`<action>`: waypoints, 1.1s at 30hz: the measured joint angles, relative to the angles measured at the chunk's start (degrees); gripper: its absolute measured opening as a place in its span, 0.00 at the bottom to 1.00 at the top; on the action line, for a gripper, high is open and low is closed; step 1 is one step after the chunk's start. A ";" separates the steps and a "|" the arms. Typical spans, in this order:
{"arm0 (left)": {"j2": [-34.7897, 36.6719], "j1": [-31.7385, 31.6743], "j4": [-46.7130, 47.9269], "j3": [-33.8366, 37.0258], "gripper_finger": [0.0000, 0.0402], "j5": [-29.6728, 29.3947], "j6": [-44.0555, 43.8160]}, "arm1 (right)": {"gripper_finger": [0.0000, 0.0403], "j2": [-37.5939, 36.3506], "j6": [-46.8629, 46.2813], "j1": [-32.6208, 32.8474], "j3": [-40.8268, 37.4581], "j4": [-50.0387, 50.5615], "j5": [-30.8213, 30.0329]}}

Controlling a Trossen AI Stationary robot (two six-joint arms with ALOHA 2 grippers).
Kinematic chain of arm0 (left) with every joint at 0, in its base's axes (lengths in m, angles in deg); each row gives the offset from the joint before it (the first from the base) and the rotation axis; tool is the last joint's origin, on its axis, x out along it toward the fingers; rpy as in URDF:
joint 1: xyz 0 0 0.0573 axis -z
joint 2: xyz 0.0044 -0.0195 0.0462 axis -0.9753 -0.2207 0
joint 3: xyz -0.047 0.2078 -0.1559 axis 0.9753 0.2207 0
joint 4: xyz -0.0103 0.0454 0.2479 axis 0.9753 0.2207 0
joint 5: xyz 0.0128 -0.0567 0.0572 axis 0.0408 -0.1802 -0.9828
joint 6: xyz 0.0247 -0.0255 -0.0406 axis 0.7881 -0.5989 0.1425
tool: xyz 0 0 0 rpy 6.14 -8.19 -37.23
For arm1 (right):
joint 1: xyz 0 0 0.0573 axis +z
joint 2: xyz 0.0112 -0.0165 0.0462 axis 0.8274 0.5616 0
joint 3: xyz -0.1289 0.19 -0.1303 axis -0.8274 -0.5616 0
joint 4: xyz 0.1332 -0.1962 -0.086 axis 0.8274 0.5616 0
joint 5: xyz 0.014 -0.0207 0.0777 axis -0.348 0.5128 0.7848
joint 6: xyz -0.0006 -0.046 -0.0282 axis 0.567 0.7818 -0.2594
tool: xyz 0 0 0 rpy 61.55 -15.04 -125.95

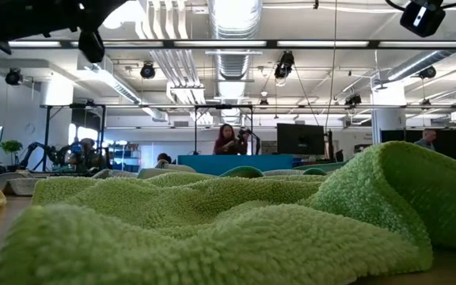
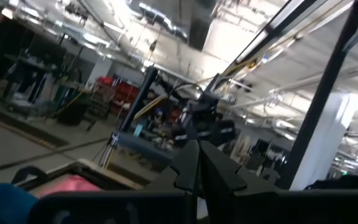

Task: Fold microfiber towels
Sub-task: Fold the light green microfiber cloth

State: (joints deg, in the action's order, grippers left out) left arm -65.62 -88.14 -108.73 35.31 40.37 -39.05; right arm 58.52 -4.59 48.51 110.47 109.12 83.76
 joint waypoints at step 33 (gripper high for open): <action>-9.52 0.09 2.04 -7.99 0.00 12.56 9.97 | 0.25 37.23 -15.56 36.25 22.54 14.64 -26.15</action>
State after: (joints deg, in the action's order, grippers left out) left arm -75.14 -88.06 -106.68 27.33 52.93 -29.08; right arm 95.75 -20.15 84.77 133.01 123.75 57.61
